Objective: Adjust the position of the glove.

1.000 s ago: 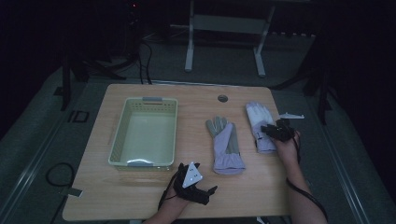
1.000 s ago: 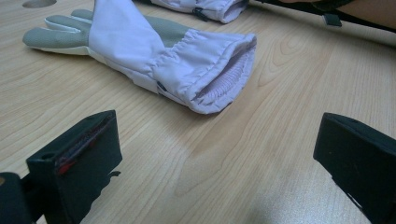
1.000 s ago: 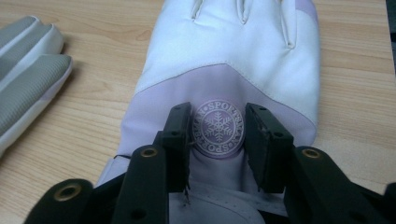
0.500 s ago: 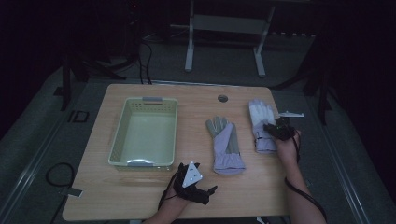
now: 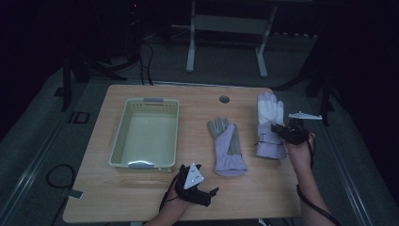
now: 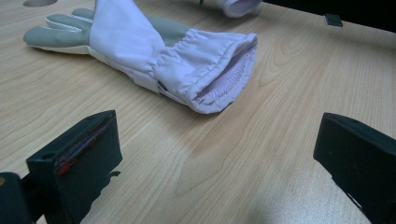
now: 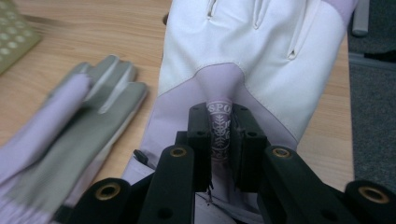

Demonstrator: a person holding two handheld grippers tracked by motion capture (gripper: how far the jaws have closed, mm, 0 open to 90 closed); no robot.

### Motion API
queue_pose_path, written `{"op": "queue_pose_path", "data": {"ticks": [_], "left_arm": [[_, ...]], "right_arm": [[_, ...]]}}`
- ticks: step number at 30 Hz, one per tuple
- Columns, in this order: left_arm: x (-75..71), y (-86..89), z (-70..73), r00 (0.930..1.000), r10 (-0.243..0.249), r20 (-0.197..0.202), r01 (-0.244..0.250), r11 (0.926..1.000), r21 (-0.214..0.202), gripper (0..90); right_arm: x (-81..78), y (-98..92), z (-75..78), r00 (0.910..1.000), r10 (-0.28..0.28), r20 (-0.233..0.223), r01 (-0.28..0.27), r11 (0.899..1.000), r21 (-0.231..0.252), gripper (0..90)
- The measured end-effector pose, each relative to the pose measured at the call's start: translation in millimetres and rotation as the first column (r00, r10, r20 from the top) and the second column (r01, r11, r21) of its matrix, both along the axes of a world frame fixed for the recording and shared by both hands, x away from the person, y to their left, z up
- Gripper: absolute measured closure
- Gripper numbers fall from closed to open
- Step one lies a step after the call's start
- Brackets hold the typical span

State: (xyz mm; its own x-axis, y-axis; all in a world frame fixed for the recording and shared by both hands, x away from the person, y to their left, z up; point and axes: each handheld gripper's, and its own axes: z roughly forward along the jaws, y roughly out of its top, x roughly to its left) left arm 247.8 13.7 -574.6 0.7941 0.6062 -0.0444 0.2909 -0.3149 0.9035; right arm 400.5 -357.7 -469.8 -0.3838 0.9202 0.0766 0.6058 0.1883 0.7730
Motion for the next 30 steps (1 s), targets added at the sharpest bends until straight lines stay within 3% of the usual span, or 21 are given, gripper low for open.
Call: {"op": "queue_pose_path", "data": {"ticks": [5, 7, 14, 18, 21, 24, 26, 30], "left_arm": [[-0.1, -0.2, 0.0, 1.0, 0.001, 0.0, -0.001, 1.0, 0.0, 1.0], [-0.3, -0.4, 0.0, 1.0, 0.004, 0.0, -0.004, 1.0, 0.002, 1.0], [-0.7, -0.5, 0.1, 1.0, 0.002, 0.003, -0.002, 1.0, 0.007, 1.0], [-0.7, -0.5, 0.0, 1.0, 0.002, 0.004, -0.002, 1.0, 0.005, 1.0], [-0.8, -0.6, 0.0, 1.0, 0.002, 0.005, -0.002, 1.0, 0.007, 1.0], [-0.9, -0.7, 0.0, 1.0, 0.001, 0.007, -0.001, 1.0, 0.008, 1.0], [-0.8, -0.7, 0.0, 1.0, 0.001, 0.007, -0.001, 1.0, 0.009, 1.0], [-0.6, -0.7, 0.0, 1.0, 0.003, 0.004, -0.003, 1.0, 0.007, 1.0]], "right_arm": [[-16.2, -2.2, 11.6, 1.0, 0.0, 0.004, 0.0, 1.0, 0.013, 80.1], [-31.4, -4.7, 17.7, 1.0, -0.005, 0.003, 0.005, 0.999, 0.031, 80.0], [-59.8, -9.3, 20.6, 0.9998, -0.017, -0.014, 0.018, 0.999, 0.029, 80.0], [-73.9, -13.3, 14.5, 0.9999, -0.011, -0.012, 0.012, 0.999, 0.039, 79.8], [-79.3, -13.6, 5.8, 0.9993, -0.008, -0.035, 0.009, 0.999, 0.031, 79.8], [-79.8, -13.0, -3.2, 0.9979, -0.003, -0.065, 0.005, 1.0, 0.028, 79.8], [-76.8, -10.7, -20.5, 0.9943, 0.005, -0.106, -0.004, 1.0, 0.012, 79.7], [-70.7, -7.5, -30.7, 0.9923, 0.006, -0.123, -0.007, 1.0, -0.008, 79.6]]}}
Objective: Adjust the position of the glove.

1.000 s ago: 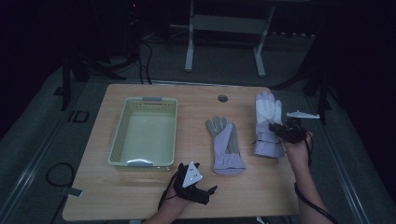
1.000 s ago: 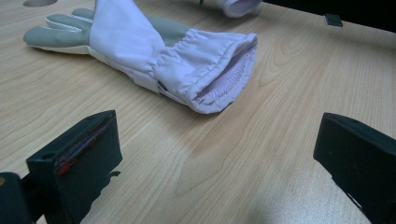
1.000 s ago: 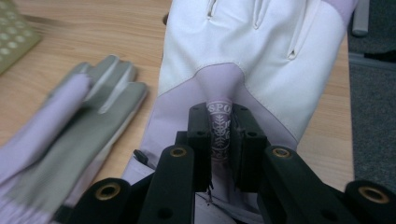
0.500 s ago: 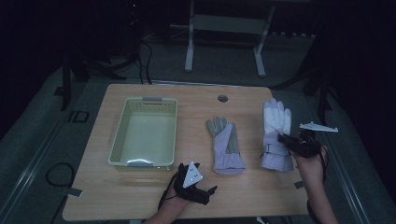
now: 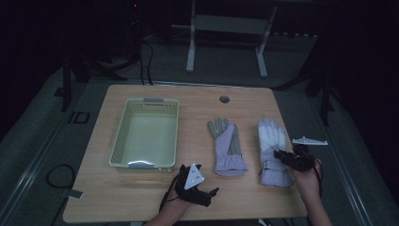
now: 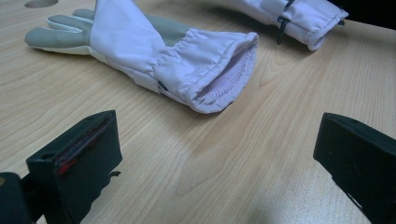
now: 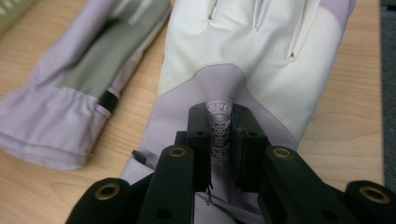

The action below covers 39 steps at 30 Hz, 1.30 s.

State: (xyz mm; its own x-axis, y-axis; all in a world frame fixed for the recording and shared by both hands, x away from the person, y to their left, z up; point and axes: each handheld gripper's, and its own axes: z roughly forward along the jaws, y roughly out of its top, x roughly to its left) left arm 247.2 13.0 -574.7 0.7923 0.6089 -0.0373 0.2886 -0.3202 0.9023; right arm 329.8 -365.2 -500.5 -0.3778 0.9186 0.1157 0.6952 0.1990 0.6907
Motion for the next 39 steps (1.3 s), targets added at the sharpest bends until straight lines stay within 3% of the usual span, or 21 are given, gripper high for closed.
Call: {"op": "queue_pose_path", "data": {"ticks": [6, 13, 17, 18, 19, 23, 25, 30, 35, 37, 39], "left_arm": [[0.1, 0.1, 0.1, 1.0, 0.0, -0.002, 0.0, 1.0, 0.003, 1.0], [0.2, 0.0, 0.1, 1.0, -0.001, -0.003, 0.001, 1.0, 0.0, 1.0], [0.2, 0.1, 0.1, 1.0, -0.001, -0.003, 0.001, 1.0, 0.0, 1.0], [0.3, 0.1, 0.1, 1.0, -0.001, -0.003, 0.001, 1.0, 0.002, 1.0], [0.2, 0.1, 0.1, 1.0, -0.001, -0.003, 0.001, 1.0, 0.001, 1.0], [0.3, 0.1, 0.2, 1.0, -0.002, -0.004, 0.002, 1.0, 0.005, 1.0], [0.3, -0.1, 0.2, 1.0, -0.002, -0.005, 0.002, 1.0, 0.004, 1.0], [0.4, -0.2, 0.1, 1.0, -0.002, -0.005, 0.002, 1.0, 0.003, 1.0], [0.3, -0.2, 0.1, 1.0, -0.002, -0.004, 0.002, 1.0, 0.004, 1.0], [0.2, -0.2, 0.2, 1.0, -0.002, -0.005, 0.002, 1.0, 0.005, 1.0], [0.3, -0.2, 0.2, 1.0, -0.002, -0.005, 0.002, 1.0, 0.004, 1.0]], "right_arm": [[22.6, 6.0, -15.4, 0.9995, 0.025, -0.019, -0.026, 0.998, -0.05, 78.8], [37.3, 6.5, -25.2, 0.9982, 0.046, -0.039, -0.048, 0.998, -0.044, 76.5], [36.8, 7.5, -27.4, 0.9982, 0.051, -0.032, -0.053, 0.997, -0.047, 73.9], [36.1, 7.0, -27.0, 0.9983, 0.05, -0.029, -0.052, 0.998, -0.046, 71.8], [33.9, 4.4, -23.3, 0.9986, 0.053, -0.005, -0.053, 0.998, -0.03, 64.1], [30.2, 1.6, -16.6, 0.9974, 0.07, 0.017, -0.07, 0.997, -0.018, 58.3], [27.1, 0.8, -12.3, 0.9948, 0.093, 0.041, -0.09, 0.994, -0.06, 54.6], [23.9, -2.6, -12.5, 0.9955, 0.085, 0.042, -0.083, 0.995, -0.048, 54.2], [26.3, -1.8, -25.2, 0.9968, 0.079, 0.011, -0.078, 0.996, -0.049, 53.6], [29.5, 0.0, -38.0, 0.9956, 0.093, -0.011, -0.094, 0.993, -0.065, 60.4], [29.5, -0.6, -39.3, 0.9956, 0.092, -0.018, -0.093, 0.995, -0.041, 65.9]]}}
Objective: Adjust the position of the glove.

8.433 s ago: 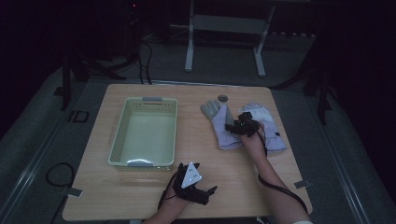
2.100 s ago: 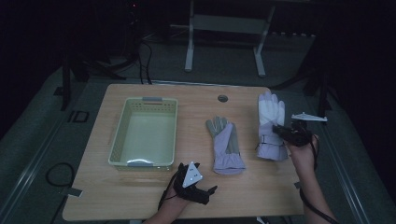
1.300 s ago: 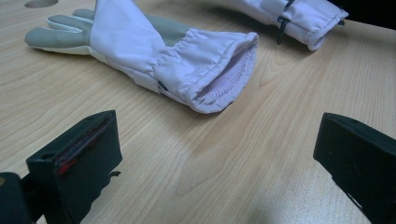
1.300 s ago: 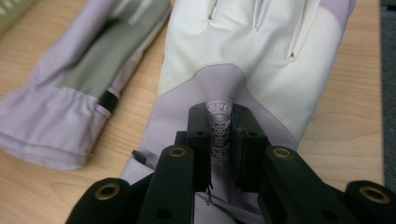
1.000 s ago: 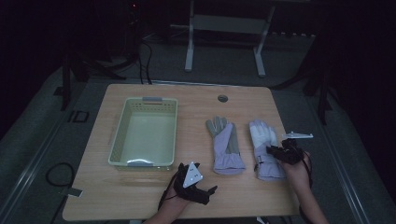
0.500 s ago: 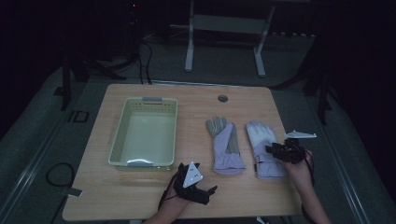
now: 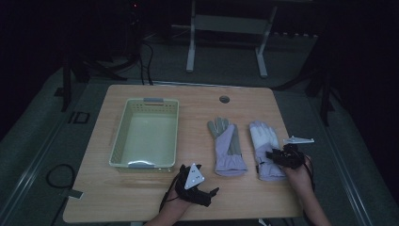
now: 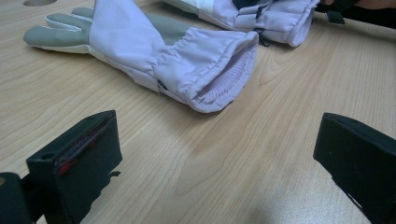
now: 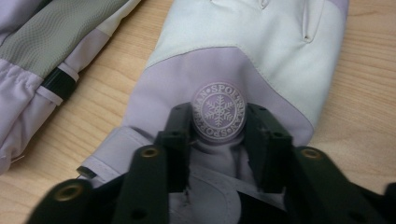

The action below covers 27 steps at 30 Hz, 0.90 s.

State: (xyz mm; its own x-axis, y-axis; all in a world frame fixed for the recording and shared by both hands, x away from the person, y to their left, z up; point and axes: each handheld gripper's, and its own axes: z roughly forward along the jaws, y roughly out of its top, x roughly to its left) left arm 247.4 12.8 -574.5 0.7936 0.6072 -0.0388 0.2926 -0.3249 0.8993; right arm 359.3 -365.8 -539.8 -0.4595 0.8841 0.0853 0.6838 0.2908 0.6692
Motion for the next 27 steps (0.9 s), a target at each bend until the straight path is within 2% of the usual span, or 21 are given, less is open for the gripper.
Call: {"op": "queue_pose_path", "data": {"ticks": [2, 6, 10, 16, 20, 27], "left_arm": [[0.0, -0.1, 0.0, 1.0, 0.0, 0.001, 0.0, 1.0, 0.0, 1.0], [0.1, 0.0, 0.0, 1.0, 0.001, 0.0, -0.001, 1.0, 0.001, 1.0], [0.2, 0.0, -0.1, 1.0, 0.002, 0.0, -0.002, 1.0, -0.001, 1.0], [0.0, -0.1, 0.0, 1.0, 0.002, 0.001, -0.002, 1.0, 0.001, 1.0], [0.4, 0.3, 0.0, 1.0, 0.003, -0.002, -0.003, 1.0, -0.001, 1.0], [0.1, -0.1, 0.0, 1.0, 0.004, -0.002, -0.004, 1.0, -0.002, 1.0]], "right_arm": [[-0.5, 1.4, 3.0, 1.0, -0.001, -0.009, 0.001, 1.0, -0.009, 74.2], [-2.3, 3.3, 8.4, 0.9999, -0.013, -0.004, 0.013, 1.0, -0.009, 78.9], [-5.9, -1.3, 21.8, 0.9998, -0.015, 0.01, 0.015, 1.0, 0.02, 79.9], [-11.1, -7.1, 49.1, 0.9978, -0.031, 0.058, 0.027, 0.997, 0.071, 80.4], [-15.1, -4.1, 68.9, 0.9932, -0.029, 0.113, 0.022, 0.998, 0.062, 80.3], [-16.8, 5.9, 95.7, 0.9898, -0.02, 0.141, 0.004, 0.994, 0.111, 80.3]]}}
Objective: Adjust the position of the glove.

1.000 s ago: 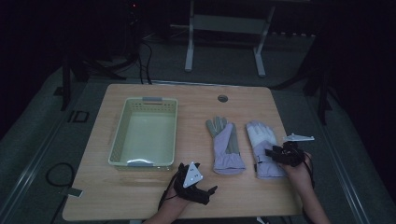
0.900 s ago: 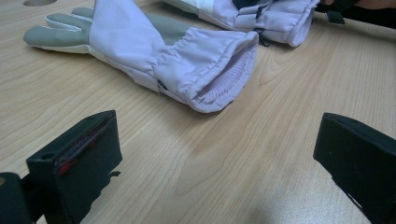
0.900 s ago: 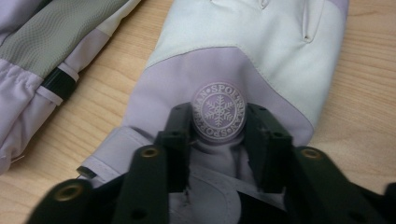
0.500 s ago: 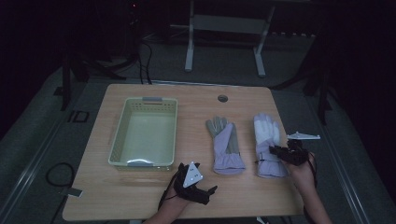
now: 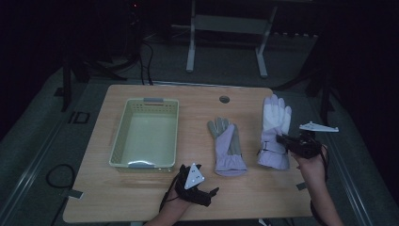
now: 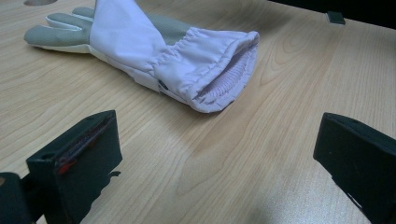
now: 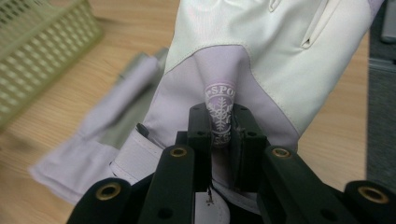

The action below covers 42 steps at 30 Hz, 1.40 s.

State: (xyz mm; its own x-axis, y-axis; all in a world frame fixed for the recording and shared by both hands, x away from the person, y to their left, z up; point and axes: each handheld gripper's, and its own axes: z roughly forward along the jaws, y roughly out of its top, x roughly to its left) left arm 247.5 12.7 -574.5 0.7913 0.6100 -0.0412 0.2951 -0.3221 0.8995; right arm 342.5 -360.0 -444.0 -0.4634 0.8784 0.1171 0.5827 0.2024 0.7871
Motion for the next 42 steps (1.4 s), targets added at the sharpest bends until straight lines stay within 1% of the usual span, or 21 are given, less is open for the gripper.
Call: {"op": "queue_pose_path", "data": {"ticks": [3, 5, 8, 10, 12, 14, 16, 17, 18, 20, 22, 25, 28, 30, 31, 32, 34, 35, 37, 38, 42], "left_arm": [[0.1, 0.1, 0.1, 1.0, -0.001, 0.003, 0.001, 1.0, 0.002, 1.0], [0.0, 0.0, 0.0, 1.0, -0.001, 0.001, 0.001, 1.0, 0.0, 1.0], [0.0, 0.0, 0.0, 1.0, -0.001, 0.002, 0.001, 1.0, 0.001, 1.0], [0.0, 0.0, 0.1, 1.0, -0.002, 0.003, 0.002, 1.0, 0.002, 1.0], [-0.1, 0.0, 0.1, 1.0, -0.002, 0.004, 0.002, 1.0, 0.002, 1.0], [-0.1, -0.1, 0.0, 1.0, -0.002, 0.003, 0.002, 1.0, 0.002, 1.0], [-0.1, 0.0, 0.0, 1.0, -0.002, 0.003, 0.002, 1.0, 0.001, 1.0], [-0.1, 0.0, 0.0, 1.0, -0.002, 0.003, 0.002, 1.0, 0.001, 1.0], [0.0, 0.1, 0.0, 1.0, -0.001, 0.002, 0.001, 1.0, 0.001, 1.0], [0.0, 0.1, 0.0, 1.0, -0.002, 0.003, 0.002, 1.0, 0.0, 1.0], [0.0, 0.1, 0.0, 1.0, -0.002, 0.003, 0.002, 1.0, 0.0, 1.0], [-0.2, 0.1, 0.0, 1.0, -0.004, 0.004, 0.004, 1.0, 0.001, 1.0], [-0.4, -0.2, 0.0, 1.0, -0.005, 0.008, 0.004, 1.0, 0.002, 1.0], [-0.5, -0.2, 0.0, 0.9999, -0.005, 0.009, 0.005, 1.0, 0.003, 1.0], [-0.5, -0.2, 0.0, 0.9999, -0.005, 0.01, 0.005, 1.0, 0.003, 1.0], [-0.6, -0.2, 0.0, 0.9999, -0.006, 0.009, 0.006, 1.0, 0.003, 1.0], [-0.4, -0.3, 0.0, 1.0, -0.003, 0.008, 0.003, 1.0, 0.003, 1.0], [-0.4, -0.4, 0.0, 1.0, -0.002, 0.008, 0.002, 1.0, 0.003, 1.0], [-0.5, -0.7, 0.0, 1.0, 0.0, 0.008, 0.0, 1.0, 0.004, 1.0], [-0.6, -0.8, 0.0, 1.0, 0.0, 0.008, 0.0, 1.0, 0.004, 1.0], [-0.5, -0.6, 0.0, 1.0, 0.0, 0.007, 0.0, 1.0, 0.003, 1.0]], "right_arm": [[-0.6, 6.9, 10.2, 0.9998, 0.015, 0.01, -0.015, 1.0, 0.024, 80.2], [-1.2, 13.1, 16.3, 0.9995, 0.022, 0.025, -0.022, 1.0, 0.015, 80.3], [-1.8, 23.2, 23.3, 0.9988, 0.038, 0.03, -0.039, 0.999, 0.027, 80.2], [-2.1, 31.7, 26.5, 0.9979, 0.056, 0.03, -0.057, 0.998, 0.025, 80.1], [-1.9, 40.7, 27.9, 0.9968, 0.074, 0.032, -0.075, 0.997, 0.03, 80.0], [-2.1, 50.3, 27.9, 0.9958, 0.084, 0.037, -0.085, 0.996, 0.023, 79.9], [-1.8, 60.2, 27.7, 0.9942, 0.104, 0.028, -0.105, 0.994, 0.029, 80.0], [-1.8, 60.2, 27.7, 0.9942, 0.104, 0.028, -0.105, 0.994, 0.029, 80.0], [-2.1, 65.1, 27.5, 0.9938, 0.108, 0.024, -0.109, 0.994, 0.032, 80.0], [-2.1, 76.3, 26.5, 0.9929, 0.118, 0.013, -0.118, 0.993, 0.024, 80.0], [-2.0, 86.0, 24.1, 0.9914, 0.131, 0.001, -0.131, 0.991, 0.012, 80.0], [-2.6, 98.6, 18.8, 0.9888, 0.148, -0.019, -0.147, 0.989, 0.017, 80.0], [-2.9, 108.9, 12.6, 0.9888, 0.146, -0.027, -0.146, 0.989, 0.013, 80.0], [-1.4, 115.1, 5.9, 0.9885, 0.146, -0.041, -0.145, 0.989, 0.016, 80.0], [-0.1, 119.7, 0.2, 0.9877, 0.146, -0.054, -0.146, 0.989, 0.002, 79.9], [0.3, 121.1, -1.8, 0.9872, 0.148, -0.06, -0.148, 0.989, -0.003, 79.9], [2.8, 125.1, -9.9, 0.9853, 0.152, -0.078, -0.153, 0.988, -0.011, 79.9], [4.8, 127.4, -14.7, 0.9836, 0.153, -0.096, -0.155, 0.988, -0.014, 79.9], [8.7, 130.1, -21.9, 0.9822, 0.151, -0.112, -0.154, 0.988, -0.027, 79.9], [10.5, 131.3, -24.8, 0.9813, 0.147, -0.124, -0.152, 0.988, -0.03, 79.8], [18.0, 133.9, -34.0, 0.9811, 0.124, -0.149, -0.132, 0.99, -0.042, 79.7]]}}
